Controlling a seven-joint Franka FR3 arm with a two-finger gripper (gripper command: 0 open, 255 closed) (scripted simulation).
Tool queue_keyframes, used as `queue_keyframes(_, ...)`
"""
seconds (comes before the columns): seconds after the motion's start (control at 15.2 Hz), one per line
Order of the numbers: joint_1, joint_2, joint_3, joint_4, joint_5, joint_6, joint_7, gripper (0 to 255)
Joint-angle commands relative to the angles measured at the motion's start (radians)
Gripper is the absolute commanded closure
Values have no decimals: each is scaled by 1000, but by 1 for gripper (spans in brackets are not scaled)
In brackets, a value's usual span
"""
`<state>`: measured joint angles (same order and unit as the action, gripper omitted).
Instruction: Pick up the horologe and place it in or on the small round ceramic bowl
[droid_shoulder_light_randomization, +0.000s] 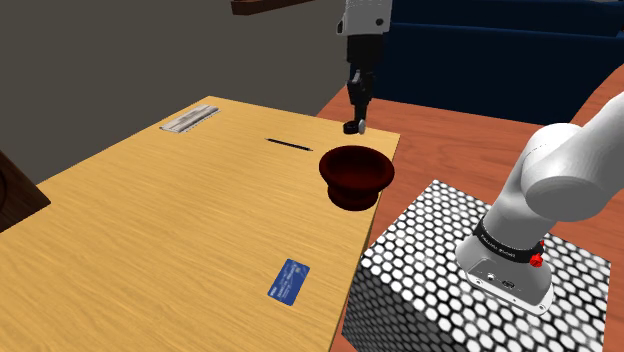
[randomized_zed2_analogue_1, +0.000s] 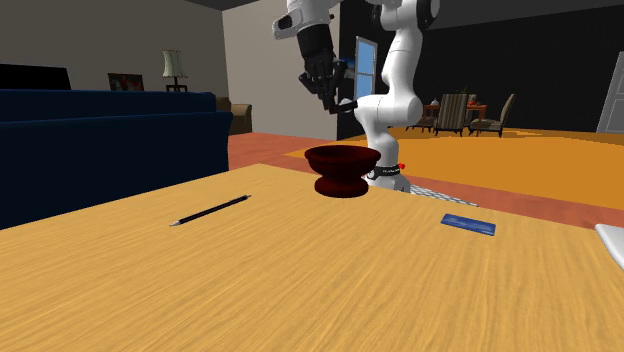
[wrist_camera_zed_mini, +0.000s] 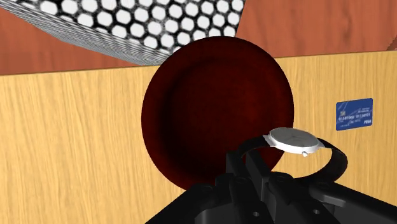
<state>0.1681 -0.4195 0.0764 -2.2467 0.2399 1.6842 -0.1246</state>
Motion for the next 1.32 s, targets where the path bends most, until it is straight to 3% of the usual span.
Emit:
queue_keyframes(0.0, -4, -24, -8, -28, -3, 1, -12, 255)
queue_keyframes(0.99, 0, 16, 4, -197, 13, 207, -50, 255)
queue_keyframes(1.25, 0, 16, 4, -197, 13, 207, -50, 255)
